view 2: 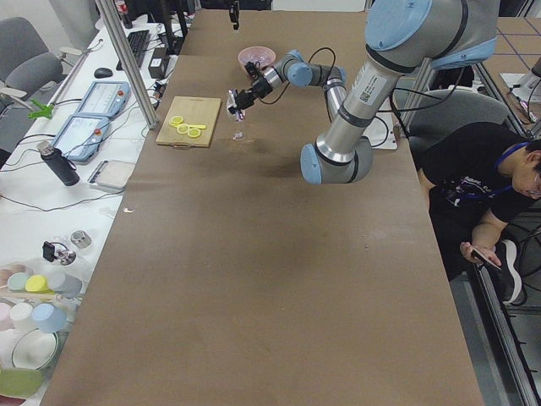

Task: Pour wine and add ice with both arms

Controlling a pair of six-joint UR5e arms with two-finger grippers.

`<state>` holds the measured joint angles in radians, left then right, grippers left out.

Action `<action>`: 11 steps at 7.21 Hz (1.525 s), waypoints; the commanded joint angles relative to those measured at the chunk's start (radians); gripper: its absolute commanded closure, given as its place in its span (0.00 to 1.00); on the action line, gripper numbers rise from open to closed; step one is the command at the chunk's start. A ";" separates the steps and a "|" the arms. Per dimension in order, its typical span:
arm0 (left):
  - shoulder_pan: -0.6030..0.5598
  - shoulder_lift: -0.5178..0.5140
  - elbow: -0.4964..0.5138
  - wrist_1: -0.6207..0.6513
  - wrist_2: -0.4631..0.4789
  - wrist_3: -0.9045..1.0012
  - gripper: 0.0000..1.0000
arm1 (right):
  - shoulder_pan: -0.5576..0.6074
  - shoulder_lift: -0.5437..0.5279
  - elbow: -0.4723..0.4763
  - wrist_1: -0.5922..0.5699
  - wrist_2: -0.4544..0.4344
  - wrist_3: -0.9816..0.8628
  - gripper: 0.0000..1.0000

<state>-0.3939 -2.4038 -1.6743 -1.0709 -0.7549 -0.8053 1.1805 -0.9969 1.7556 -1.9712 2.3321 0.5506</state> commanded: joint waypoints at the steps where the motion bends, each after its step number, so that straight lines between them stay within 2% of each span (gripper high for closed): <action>1: 0.012 -0.029 0.027 0.043 0.000 0.000 1.00 | 0.001 0.000 -0.005 0.000 0.009 0.000 1.00; 3: 0.012 -0.041 0.037 0.101 0.000 0.000 1.00 | 0.001 0.001 -0.011 0.002 0.009 0.000 1.00; 11: 0.012 -0.080 0.044 0.193 0.006 0.000 1.00 | 0.004 0.007 -0.011 0.002 0.029 0.003 1.00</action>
<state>-0.3819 -2.4786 -1.6298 -0.8844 -0.7526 -0.8048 1.1832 -0.9897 1.7441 -1.9696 2.3605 0.5537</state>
